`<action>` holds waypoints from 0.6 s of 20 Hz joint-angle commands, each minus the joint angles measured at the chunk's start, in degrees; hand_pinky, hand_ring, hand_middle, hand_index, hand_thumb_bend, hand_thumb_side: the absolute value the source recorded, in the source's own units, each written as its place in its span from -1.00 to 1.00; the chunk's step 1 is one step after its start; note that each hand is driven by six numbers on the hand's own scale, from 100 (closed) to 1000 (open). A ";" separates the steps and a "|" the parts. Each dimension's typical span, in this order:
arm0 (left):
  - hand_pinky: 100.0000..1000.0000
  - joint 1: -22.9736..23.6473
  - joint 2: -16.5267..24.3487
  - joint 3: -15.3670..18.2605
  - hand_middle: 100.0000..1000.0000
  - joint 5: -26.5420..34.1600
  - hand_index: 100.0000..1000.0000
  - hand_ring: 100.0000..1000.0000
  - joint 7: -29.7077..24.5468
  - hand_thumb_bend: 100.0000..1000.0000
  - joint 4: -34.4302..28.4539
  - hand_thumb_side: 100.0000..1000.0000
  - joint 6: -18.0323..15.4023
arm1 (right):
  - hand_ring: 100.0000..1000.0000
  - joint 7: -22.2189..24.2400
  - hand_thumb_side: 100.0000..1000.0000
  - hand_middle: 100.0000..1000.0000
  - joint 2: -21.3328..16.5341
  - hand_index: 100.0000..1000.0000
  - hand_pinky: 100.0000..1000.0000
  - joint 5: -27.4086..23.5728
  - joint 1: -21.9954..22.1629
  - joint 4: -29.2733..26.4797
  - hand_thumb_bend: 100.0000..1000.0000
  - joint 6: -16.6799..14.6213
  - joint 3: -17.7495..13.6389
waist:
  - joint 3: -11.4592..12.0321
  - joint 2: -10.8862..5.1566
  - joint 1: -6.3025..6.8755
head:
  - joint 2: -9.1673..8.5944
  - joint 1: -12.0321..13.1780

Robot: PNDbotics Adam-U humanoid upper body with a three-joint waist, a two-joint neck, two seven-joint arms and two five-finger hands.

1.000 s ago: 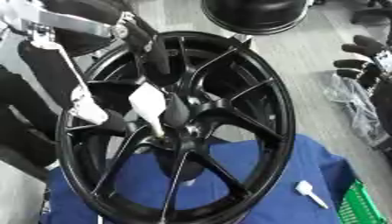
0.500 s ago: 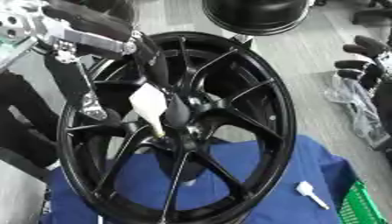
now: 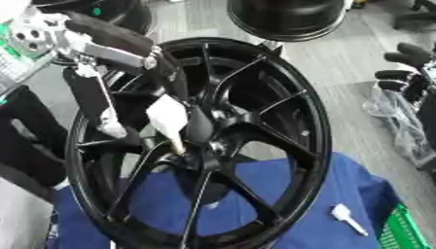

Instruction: Pull the pin out of the wheel hub.

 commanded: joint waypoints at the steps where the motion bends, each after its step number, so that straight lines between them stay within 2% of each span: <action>1: 0.59 -1.22 0.72 0.23 0.56 -0.45 0.68 0.67 0.10 -0.11 0.02 -0.89 0.03 | 0.47 0.12 0.57 0.60 -0.96 0.75 0.56 0.12 -0.77 -0.72 -1.00 -0.10 -0.23 | -0.04 -1.35 -0.21 | -0.69 0.27; 3: 0.59 -1.24 0.60 0.18 0.56 -1.02 0.68 0.67 0.10 -0.09 0.16 -0.91 -0.16 | 0.47 0.15 0.59 0.60 -0.96 0.75 0.56 0.09 -0.79 -0.74 -1.00 -0.12 -0.22 | -0.06 -1.36 -0.20 | -0.76 0.29; 12: 0.57 -1.26 -0.21 -1.03 0.46 -2.65 0.64 0.63 0.10 -0.14 1.71 -0.80 -1.10 | 0.47 0.14 0.56 0.60 -0.96 0.75 0.56 -0.04 -0.91 -0.74 -1.00 -0.14 -0.27 | -0.18 -1.35 -0.16 | -0.82 0.48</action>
